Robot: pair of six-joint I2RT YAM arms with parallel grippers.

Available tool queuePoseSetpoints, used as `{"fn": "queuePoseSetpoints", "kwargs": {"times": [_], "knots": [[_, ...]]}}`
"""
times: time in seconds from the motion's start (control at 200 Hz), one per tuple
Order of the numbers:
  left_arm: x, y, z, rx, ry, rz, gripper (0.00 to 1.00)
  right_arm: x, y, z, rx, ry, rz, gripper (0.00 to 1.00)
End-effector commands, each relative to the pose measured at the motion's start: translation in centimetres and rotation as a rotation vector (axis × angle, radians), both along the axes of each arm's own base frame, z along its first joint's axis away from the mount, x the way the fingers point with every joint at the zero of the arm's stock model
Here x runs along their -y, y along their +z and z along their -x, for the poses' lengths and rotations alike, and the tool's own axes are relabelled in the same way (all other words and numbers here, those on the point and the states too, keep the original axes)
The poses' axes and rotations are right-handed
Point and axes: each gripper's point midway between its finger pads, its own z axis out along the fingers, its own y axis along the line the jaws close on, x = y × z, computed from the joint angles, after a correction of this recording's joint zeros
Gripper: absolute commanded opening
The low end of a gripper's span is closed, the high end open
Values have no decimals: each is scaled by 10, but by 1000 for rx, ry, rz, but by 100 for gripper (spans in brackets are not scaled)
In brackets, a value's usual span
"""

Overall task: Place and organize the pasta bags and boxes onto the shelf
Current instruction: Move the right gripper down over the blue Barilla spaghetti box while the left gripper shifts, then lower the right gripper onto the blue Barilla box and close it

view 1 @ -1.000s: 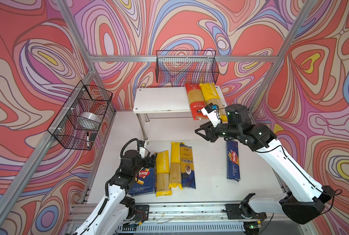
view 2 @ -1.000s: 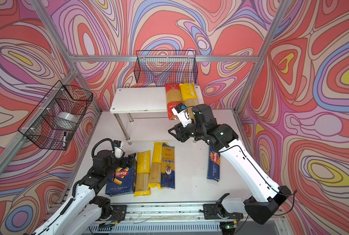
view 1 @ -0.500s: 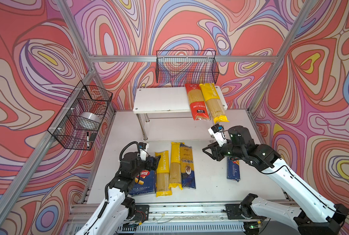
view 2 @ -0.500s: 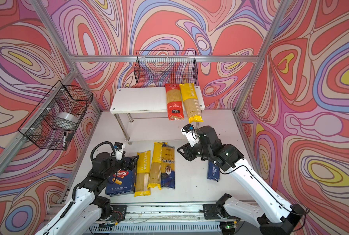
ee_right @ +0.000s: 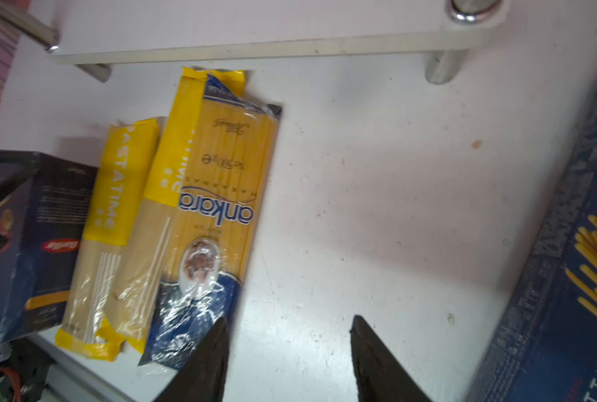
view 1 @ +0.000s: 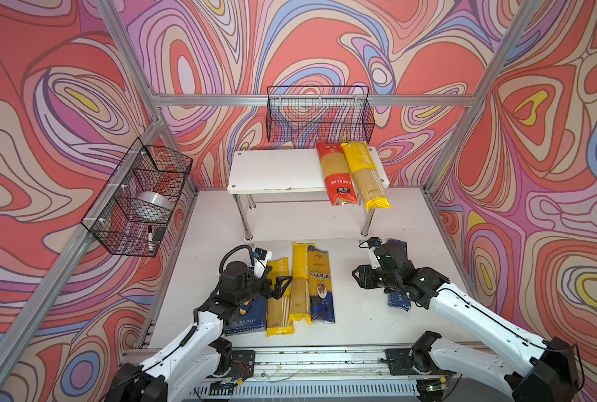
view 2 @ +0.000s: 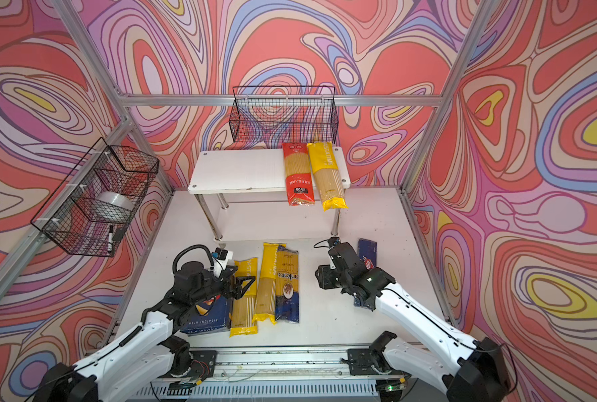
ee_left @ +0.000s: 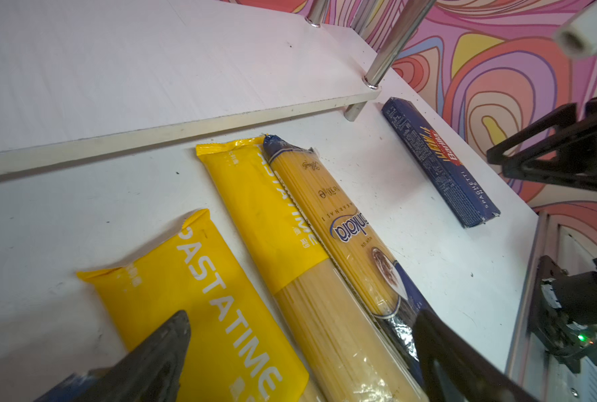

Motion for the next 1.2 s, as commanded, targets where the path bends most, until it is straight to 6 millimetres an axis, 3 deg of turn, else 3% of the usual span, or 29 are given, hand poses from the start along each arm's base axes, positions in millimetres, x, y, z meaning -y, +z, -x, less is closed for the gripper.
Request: {"fn": "queuePoseSetpoints", "kwargs": {"times": [0.0, 0.225, 0.411, 0.666, 1.192], "knots": [[23, 18, 2, 29, -121, 86, 100, 23, -19, -9, -14, -174, 60, 59], [17, 7, 0, 25, -89, 7, 100, 66, -25, -27, 41, -359, 73, 59], [10, 2, -4, 46, -42, -14, 100, 91, -53, -33, -71, -433, 27, 59], [11, -1, -6, 24, -44, -20, 100, 127, -63, -48, -142, -537, -23, 61], [12, 0, -6, 28, -51, -27, 100, 163, -36, -67, -59, -612, 2, 62]]}}
